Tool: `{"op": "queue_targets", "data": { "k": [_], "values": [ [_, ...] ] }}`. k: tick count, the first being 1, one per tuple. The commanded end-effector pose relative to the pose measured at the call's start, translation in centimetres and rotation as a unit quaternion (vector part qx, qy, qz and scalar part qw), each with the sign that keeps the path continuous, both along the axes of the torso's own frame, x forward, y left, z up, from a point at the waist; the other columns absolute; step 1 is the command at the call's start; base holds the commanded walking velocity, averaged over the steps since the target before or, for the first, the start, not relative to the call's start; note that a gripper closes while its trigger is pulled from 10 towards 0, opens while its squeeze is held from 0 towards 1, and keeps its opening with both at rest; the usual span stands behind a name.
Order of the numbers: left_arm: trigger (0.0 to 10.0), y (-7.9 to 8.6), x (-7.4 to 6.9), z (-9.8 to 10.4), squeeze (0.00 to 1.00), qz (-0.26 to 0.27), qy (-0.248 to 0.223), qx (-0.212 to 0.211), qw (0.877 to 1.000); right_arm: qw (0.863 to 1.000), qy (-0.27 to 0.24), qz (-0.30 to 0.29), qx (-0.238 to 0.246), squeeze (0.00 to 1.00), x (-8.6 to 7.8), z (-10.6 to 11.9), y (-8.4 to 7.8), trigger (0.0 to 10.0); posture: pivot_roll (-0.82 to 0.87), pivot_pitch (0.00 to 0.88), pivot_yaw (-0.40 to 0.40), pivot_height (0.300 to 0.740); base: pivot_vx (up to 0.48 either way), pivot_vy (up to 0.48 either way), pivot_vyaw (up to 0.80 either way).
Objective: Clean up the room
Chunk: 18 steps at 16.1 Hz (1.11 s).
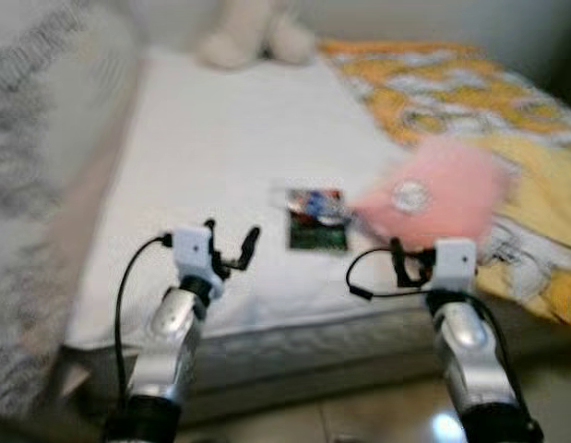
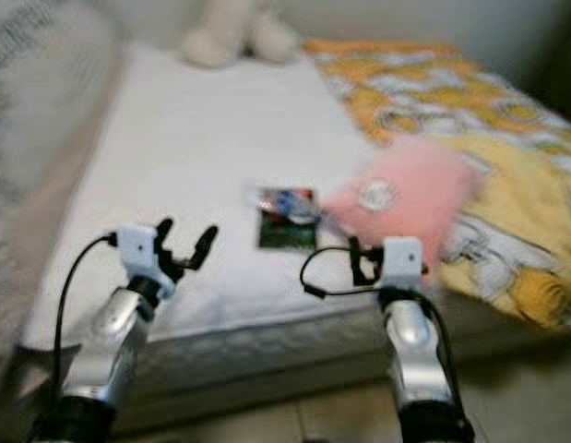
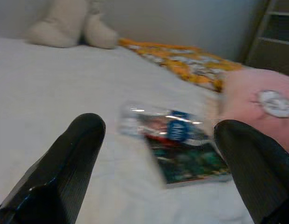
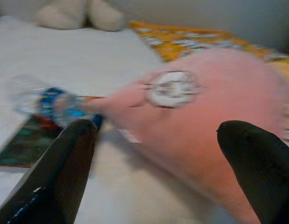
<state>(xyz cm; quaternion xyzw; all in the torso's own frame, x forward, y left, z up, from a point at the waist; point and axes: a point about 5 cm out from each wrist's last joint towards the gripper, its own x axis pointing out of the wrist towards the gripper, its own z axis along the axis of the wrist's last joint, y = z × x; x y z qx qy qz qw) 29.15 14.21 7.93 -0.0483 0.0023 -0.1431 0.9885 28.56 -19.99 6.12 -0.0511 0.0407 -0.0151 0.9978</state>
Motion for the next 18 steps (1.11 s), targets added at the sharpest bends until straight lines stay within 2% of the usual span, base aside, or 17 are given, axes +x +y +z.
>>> {"op": "queue_targets", "data": {
  "k": [1,7,9,11,15,18],
  "values": [
    [10.0,0.15,0.28,0.33,0.00,0.005,-0.006,0.008,1.000,1.000,-0.008,0.001,-0.008,0.00,0.51,0.60,0.17,10.0,-0.02,0.000,-0.027,0.731,0.000,0.000,0.00],
    [10.0,0.13,0.64,0.61,0.00,0.005,-0.015,0.036,0.999,1.000,-0.009,-0.007,0.015,0.00,0.34,0.35,0.13,10.0,-0.02,0.000,-0.018,0.731,0.000,0.000,-0.69],
    [10.0,-0.14,0.68,0.68,0.00,-0.001,-0.016,0.032,0.999,1.000,-0.009,-0.008,0.016,0.00,0.33,0.32,0.08,10.0,-0.03,0.000,-0.015,0.731,0.000,0.000,-0.69],
    [10.0,-0.22,0.79,0.56,0.00,0.001,-0.006,0.030,1.000,1.000,-0.013,-0.006,0.013,0.00,0.26,0.37,0.14,10.0,-0.03,0.000,-0.012,0.731,0.382,-0.285,-0.69],
    [10.0,-0.46,0.83,0.57,0.00,0.001,-0.005,0.023,1.000,1.000,-0.013,-0.002,0.013,0.00,0.08,0.29,0.31,10.0,-0.03,0.000,-0.005,0.731,0.388,-0.278,0.00],
    [10.0,-0.15,0.77,0.53,0.00,0.018,-0.008,0.017,1.000,1.000,-0.011,0.005,0.012,0.00,0.00,0.30,0.29,10.0,-0.04,0.000,-0.009,0.731,0.431,0.000,0.00]
  ]
}}
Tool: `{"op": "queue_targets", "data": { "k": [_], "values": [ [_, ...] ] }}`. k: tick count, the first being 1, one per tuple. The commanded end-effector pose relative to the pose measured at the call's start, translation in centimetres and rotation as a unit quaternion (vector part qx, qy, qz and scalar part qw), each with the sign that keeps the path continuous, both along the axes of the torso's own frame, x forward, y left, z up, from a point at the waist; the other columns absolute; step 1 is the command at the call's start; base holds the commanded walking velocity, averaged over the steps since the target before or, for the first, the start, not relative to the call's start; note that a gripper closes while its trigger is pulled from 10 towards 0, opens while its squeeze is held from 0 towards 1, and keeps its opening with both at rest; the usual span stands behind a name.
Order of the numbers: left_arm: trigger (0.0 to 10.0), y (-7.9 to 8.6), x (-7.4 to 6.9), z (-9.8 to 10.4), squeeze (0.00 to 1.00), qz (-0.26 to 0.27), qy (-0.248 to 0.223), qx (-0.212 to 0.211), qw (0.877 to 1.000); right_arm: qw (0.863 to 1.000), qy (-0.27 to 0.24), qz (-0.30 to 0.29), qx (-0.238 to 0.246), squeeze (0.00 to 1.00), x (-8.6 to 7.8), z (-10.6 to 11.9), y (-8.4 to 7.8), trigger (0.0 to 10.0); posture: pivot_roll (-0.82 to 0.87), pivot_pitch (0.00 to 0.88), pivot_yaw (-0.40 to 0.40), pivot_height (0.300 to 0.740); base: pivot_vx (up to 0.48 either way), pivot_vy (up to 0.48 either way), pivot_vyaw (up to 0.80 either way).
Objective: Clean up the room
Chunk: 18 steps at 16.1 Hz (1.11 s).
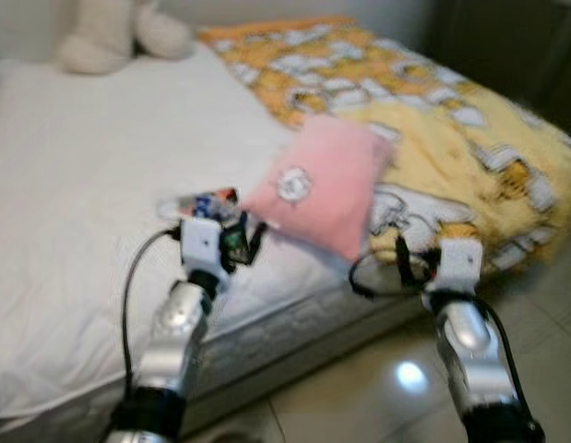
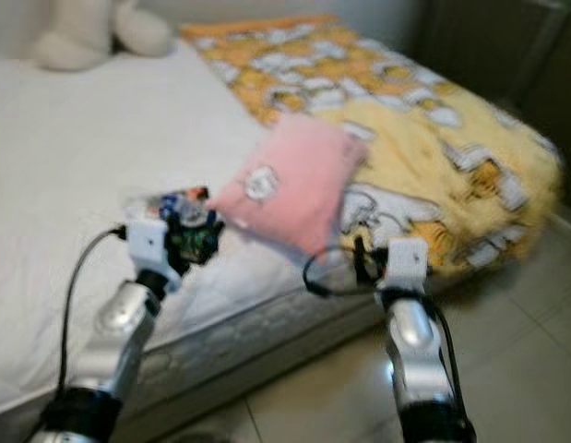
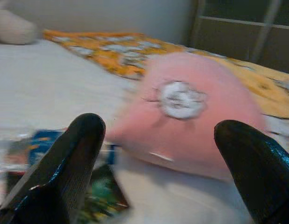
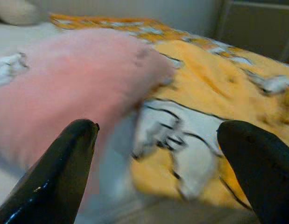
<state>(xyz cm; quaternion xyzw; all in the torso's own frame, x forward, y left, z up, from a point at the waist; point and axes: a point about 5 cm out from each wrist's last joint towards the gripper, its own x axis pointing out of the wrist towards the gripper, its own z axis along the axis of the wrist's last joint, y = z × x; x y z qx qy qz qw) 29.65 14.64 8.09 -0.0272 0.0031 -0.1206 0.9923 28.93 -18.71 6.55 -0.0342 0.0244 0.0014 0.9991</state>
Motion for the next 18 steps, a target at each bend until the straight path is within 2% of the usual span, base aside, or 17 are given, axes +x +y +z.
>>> {"op": "queue_targets", "data": {
  "k": [1,6,10,12,13,15,18],
  "values": [
    [10.0,-0.4,0.4,0.4,0.00,0.006,-0.006,-0.002,1.000,1.000,0.006,-0.006,-0.005,0.00,-0.4,-0.1,-0.9,10.0,-0.04,0.000,-0.011,0.731,0.000,0.000,0.00],
    [10.0,0.5,0.8,0.5,0.00,0.040,-0.004,-0.004,0.999,1.000,0.002,0.014,-0.004,0.00,-0.3,0.1,-0.3,10.0,-0.04,0.000,-0.013,0.731,0.000,0.000,0.00],
    [10.0,0.4,1.0,0.6,0.00,0.038,-0.007,0.004,0.999,1.000,-0.002,0.025,-0.011,0.00,-0.3,0.2,0.0,10.0,-0.04,0.000,-0.007,0.731,0.000,0.000,0.00],
    [10.0,0.4,0.9,0.8,0.00,0.050,-0.007,-0.005,0.999,0.997,-0.032,0.053,-0.047,0.00,-0.2,1.5,0.8,10.0,-0.04,0.000,-0.004,0.731,0.000,0.000,0.00],
    [10.0,0.8,0.7,1.1,0.00,0.073,-0.012,-0.020,0.997,0.995,-0.048,0.074,-0.053,0.00,0.0,2.4,1.4,10.0,-0.05,0.000,-0.005,0.731,0.000,0.000,0.00],
    [10.0,1.9,0.0,0.4,0.00,0.118,0.015,-0.042,0.992,0.996,-0.018,0.078,-0.037,0.00,0.6,2.0,1.2,10.0,-0.03,0.000,-0.019,0.731,0.000,0.000,0.00],
    [10.0,2.0,-0.5,0.2,0.00,0.120,0.010,-0.017,0.993,0.996,0.008,0.081,-0.024,0.00,0.9,1.4,0.7,10.0,0.00,0.000,-0.056,0.731,0.000,0.000,0.35]
  ]
}}
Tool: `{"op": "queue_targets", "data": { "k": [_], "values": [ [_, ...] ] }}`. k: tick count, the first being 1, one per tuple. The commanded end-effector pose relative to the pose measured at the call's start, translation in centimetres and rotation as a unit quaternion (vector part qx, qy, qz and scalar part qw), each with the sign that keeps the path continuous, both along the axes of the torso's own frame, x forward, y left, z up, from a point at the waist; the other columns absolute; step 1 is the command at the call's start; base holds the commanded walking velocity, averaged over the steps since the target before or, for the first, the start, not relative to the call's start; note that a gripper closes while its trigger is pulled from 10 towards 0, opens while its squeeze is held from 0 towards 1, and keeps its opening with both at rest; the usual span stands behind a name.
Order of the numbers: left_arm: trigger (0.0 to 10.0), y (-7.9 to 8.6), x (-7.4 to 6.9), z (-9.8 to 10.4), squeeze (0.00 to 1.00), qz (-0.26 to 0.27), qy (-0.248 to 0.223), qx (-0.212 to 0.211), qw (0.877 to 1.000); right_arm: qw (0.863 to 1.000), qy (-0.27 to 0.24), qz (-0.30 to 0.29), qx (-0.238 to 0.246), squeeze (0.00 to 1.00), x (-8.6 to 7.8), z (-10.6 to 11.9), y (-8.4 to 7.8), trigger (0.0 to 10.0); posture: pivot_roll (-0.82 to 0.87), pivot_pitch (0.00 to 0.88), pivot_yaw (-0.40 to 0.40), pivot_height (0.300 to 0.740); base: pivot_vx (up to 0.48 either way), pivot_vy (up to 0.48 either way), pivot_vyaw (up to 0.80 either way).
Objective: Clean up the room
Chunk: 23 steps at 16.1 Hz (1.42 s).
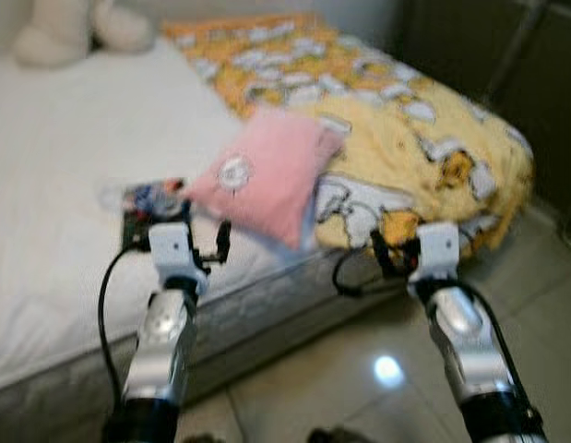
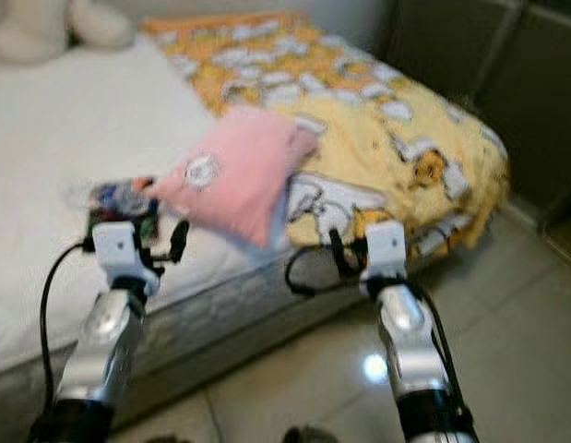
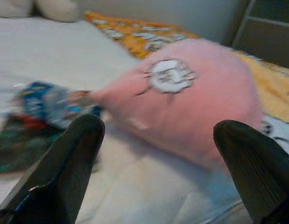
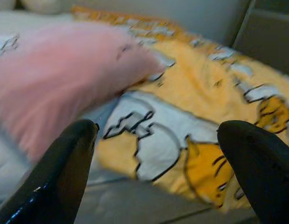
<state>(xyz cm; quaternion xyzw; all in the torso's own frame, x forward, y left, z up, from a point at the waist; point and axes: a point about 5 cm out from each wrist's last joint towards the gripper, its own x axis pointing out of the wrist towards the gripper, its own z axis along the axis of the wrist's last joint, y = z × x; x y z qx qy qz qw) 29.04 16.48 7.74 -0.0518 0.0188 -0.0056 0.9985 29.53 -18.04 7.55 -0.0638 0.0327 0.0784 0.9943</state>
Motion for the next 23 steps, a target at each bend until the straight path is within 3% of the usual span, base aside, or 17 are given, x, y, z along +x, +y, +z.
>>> {"op": "queue_targets", "data": {
  "k": [1,3,7,12,23],
  "values": [
    [10.0,-0.1,0.2,0.7,0.00,0.000,-0.016,0.020,1.000,1.000,-0.001,0.006,0.004,0.00,0.3,0.4,0.0,10.0,0.01,0.000,-0.062,0.736,0.000,0.000,0.44],
    [10.0,-0.5,0.2,1.1,0.00,-0.012,-0.022,0.045,0.999,1.000,0.007,0.007,0.013,0.00,0.3,0.1,0.1,10.0,0.01,0.000,-0.068,0.740,0.000,0.000,0.43],
    [10.0,-0.4,0.4,1.5,0.00,0.001,-0.022,0.046,0.999,1.000,0.013,0.008,0.022,0.00,0.3,-0.2,0.3,10.0,0.01,0.000,-0.060,0.740,0.000,0.000,0.32],
    [10.0,-1.0,0.8,1.8,0.00,-0.022,-0.024,0.065,0.997,0.999,0.015,-0.018,0.031,0.00,-0.3,-0.8,-0.3,10.0,-0.01,0.000,-0.042,0.740,0.000,0.000,0.09],
    [10.0,-0.8,1.6,2.8,0.00,0.004,-0.035,0.038,0.999,1.000,0.001,-0.011,0.026,0.00,-0.5,-0.5,0.1,10.0,-0.02,0.000,-0.024,0.740,0.476,0.000,0.12]
  ]
}}
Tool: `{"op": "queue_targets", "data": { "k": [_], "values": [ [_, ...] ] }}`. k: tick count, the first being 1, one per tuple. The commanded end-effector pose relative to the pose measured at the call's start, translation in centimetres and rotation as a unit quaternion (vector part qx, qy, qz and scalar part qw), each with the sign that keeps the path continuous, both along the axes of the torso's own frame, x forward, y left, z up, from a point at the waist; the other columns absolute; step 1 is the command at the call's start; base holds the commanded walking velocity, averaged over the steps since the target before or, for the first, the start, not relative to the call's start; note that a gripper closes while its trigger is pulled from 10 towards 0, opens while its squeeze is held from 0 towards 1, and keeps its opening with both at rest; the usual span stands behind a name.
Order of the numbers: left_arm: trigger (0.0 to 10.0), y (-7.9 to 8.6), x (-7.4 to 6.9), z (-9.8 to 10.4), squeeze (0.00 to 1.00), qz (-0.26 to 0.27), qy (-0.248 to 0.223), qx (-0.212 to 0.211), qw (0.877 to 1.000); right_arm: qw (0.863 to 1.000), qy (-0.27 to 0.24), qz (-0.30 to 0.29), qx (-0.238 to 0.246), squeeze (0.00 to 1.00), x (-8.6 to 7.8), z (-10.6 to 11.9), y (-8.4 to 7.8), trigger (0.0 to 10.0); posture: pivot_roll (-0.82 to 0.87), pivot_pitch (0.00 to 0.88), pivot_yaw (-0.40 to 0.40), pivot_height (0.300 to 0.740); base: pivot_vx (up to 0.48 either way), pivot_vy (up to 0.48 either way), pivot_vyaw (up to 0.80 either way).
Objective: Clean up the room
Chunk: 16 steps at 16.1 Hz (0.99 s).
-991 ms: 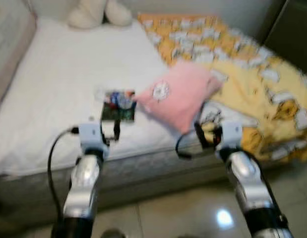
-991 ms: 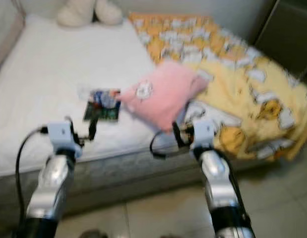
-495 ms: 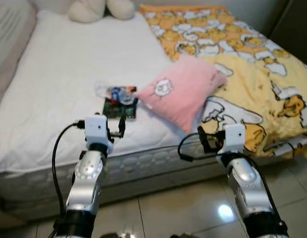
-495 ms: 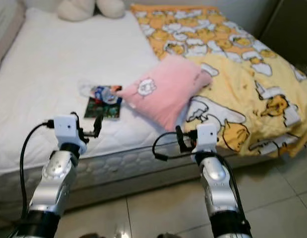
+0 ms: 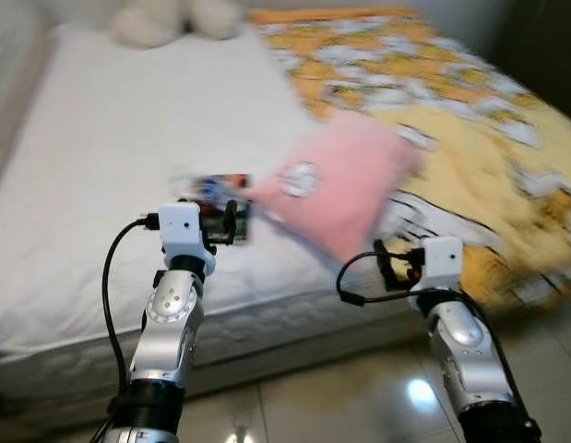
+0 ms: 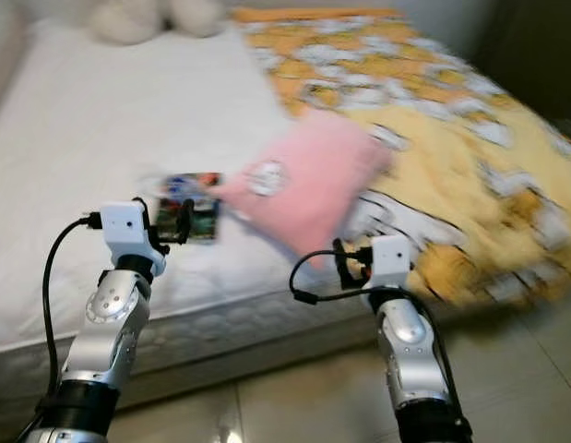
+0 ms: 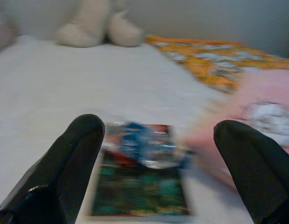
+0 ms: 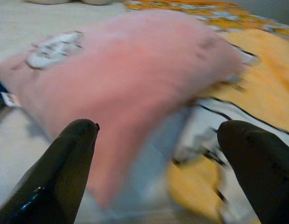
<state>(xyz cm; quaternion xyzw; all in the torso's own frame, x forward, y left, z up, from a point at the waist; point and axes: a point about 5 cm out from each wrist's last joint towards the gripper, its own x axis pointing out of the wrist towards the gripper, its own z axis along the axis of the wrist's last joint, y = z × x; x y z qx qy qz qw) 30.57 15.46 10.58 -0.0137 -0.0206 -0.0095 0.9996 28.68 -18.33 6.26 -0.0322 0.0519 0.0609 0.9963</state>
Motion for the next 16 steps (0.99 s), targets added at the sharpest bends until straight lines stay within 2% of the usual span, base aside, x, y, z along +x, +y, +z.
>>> {"op": "queue_targets", "data": {
  "k": [1,5,6,8,9,10,11,13,14,16],
  "values": [
    [10.0,0.2,0.1,0.0,0.00,0.006,0.004,0.002,1.000,1.000,-0.021,0.009,-0.004,0.00,0.3,0.8,0.4,10.0,-0.02,0.000,-0.024,0.740,0.480,0.000,0.60],
    [10.0,-0.2,0.2,0.2,0.00,-0.003,0.000,0.004,1.000,1.000,-0.018,0.002,-0.001,0.00,0.2,0.8,0.3,10.0,-0.03,0.000,-0.022,0.740,0.480,0.000,0.45],
    [10.0,0.0,0.4,0.4,0.00,0.004,-0.004,0.012,1.000,1.000,-0.021,0.002,-0.004,0.00,0.2,0.8,0.3,10.0,-0.03,0.000,-0.021,0.740,0.480,0.000,0.00],
    [10.0,0.9,1.4,1.0,0.00,0.036,-0.003,0.019,0.999,1.000,-0.029,0.005,-0.009,0.00,0.0,1.2,0.4,10.0,-0.04,0.000,-0.014,0.740,0.000,0.000,0.00],
    [10.0,1.4,2.4,2.3,0.00,0.020,-0.016,0.029,0.999,0.999,-0.036,0.010,-0.013,0.00,-0.3,1.5,0.5,10.0,-0.06,0.000,-0.009,0.740,0.000,0.000,0.00],
    [10.0,1.4,3.8,3.8,0.00,-0.021,-0.031,0.061,0.997,0.999,-0.042,0.012,-0.013,0.00,-0.7,1.9,0.5,10.0,-0.07,0.000,-0.004,0.740,0.000,0.000,0.00],
    [10.0,1.4,4.7,4.6,0.00,-0.047,-0.033,0.070,0.996,0.999,-0.044,0.013,-0.011,0.00,-1.1,2.0,0.5,10.0,-0.08,0.000,0.003,0.740,0.000,0.000,0.00],
    [10.0,1.0,6.7,6.0,0.00,-0.121,-0.025,0.128,0.984,0.999,-0.045,0.018,-0.002,0.00,-2.2,2.3,0.7,10.0,-0.12,0.000,0.026,0.740,0.000,0.000,0.00],
    [10.0,1.0,7.4,6.4,0.00,-0.149,-0.012,0.144,0.978,0.999,-0.044,0.019,0.006,0.00,-2.9,2.4,0.8,10.0,-0.13,0.000,0.041,0.740,0.000,0.000,0.00],
    [10.0,1.0,7.9,6.7,0.00,-0.189,0.002,0.185,0.964,0.999,-0.036,0.021,0.016,0.00,-4.3,2.2,0.8,10.0,-0.17,0.000,0.065,0.740,0.000,0.000,0.00]
  ]
}}
